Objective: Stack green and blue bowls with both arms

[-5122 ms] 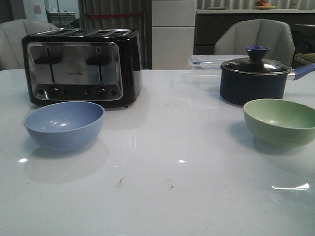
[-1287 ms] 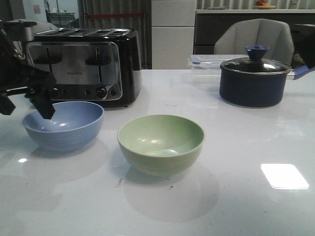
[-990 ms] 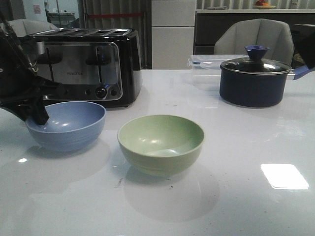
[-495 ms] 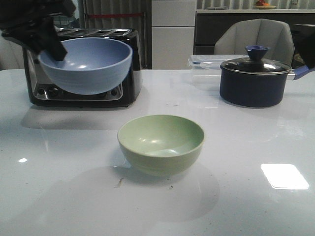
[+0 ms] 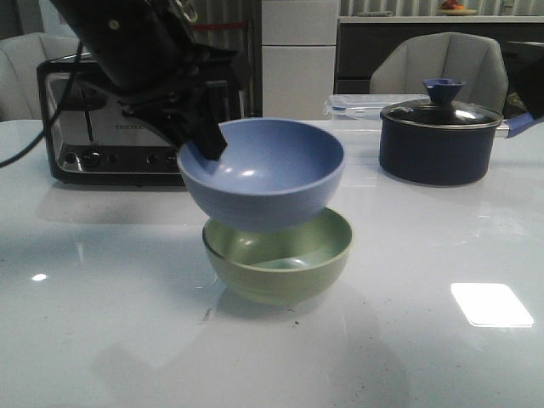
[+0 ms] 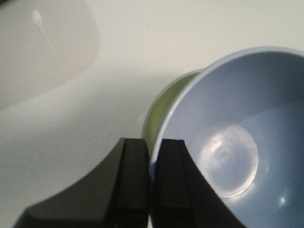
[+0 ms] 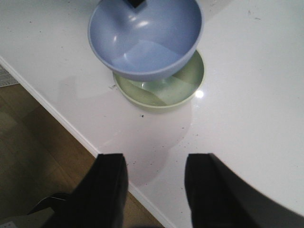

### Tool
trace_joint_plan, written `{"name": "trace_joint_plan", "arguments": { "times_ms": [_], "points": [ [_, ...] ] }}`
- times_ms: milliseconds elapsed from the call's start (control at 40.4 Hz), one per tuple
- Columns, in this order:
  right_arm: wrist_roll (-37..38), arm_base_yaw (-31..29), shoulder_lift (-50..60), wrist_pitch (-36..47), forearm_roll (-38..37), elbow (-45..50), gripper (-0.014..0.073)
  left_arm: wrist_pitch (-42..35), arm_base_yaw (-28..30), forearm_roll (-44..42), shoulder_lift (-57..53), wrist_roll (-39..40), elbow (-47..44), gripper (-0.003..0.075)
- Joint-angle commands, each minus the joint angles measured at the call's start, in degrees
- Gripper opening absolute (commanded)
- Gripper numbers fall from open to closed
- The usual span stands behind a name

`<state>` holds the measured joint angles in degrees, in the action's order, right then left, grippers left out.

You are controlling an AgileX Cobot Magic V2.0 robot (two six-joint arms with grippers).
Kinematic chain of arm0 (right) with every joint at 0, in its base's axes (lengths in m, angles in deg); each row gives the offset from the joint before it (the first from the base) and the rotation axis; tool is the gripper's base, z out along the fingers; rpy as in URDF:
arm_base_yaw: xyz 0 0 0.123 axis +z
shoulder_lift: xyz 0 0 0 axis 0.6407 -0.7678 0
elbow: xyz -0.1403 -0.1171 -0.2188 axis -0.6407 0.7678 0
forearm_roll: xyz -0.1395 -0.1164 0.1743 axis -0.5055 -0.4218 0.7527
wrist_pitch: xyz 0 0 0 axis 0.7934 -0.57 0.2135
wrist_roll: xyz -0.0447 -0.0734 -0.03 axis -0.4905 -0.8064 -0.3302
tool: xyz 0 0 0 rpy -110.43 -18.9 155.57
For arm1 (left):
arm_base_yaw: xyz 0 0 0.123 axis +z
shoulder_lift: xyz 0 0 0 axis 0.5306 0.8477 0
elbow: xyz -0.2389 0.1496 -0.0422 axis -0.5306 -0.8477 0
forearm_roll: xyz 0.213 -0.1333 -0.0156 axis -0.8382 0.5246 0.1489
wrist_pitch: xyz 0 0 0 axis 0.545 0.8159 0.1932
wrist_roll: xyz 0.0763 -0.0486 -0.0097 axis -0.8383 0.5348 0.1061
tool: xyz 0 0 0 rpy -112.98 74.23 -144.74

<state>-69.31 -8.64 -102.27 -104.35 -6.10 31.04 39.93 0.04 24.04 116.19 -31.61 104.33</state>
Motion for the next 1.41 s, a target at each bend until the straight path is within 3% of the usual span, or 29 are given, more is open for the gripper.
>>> {"name": "trace_joint_plan", "arguments": {
  "times_ms": [0, 223, 396, 470, 816, 1386],
  "points": [
    [-0.53, 0.08, 0.44, 3.53, -0.03, -1.6, 0.0413, -4.64, -0.74, 1.36, -0.27, -0.04, 1.95, 0.0099],
    [-0.53, 0.08, 0.44, 3.53, -0.03, -1.6, 0.0413, -4.85, -0.74, 3.91, 3.44, 0.07, 2.06, 0.0127],
    [-0.53, 0.08, 0.44, 3.53, -0.03, -1.6, 0.0413, -4.85, -0.74, 4.91, 4.05, 0.07, 2.06, 0.0364],
    [-0.53, 0.08, 0.44, 3.53, -0.03, -1.6, 0.0413, -4.13, -0.74, 5.04, 3.34, 0.07, 2.57, 0.0424],
    [-0.53, 0.08, 0.44, 3.53, -0.03, -1.6, 0.0413, -1.83, -0.74, -1.81, -11.74, -0.04, 0.45, 0.0422],
    [-0.53, 0.08, 0.44, 3.78, -0.03, -1.6, 0.0413, -1.71, -0.74, -11.25, -51.81, -0.04, -24.96, 0.0422]
  ]
}}
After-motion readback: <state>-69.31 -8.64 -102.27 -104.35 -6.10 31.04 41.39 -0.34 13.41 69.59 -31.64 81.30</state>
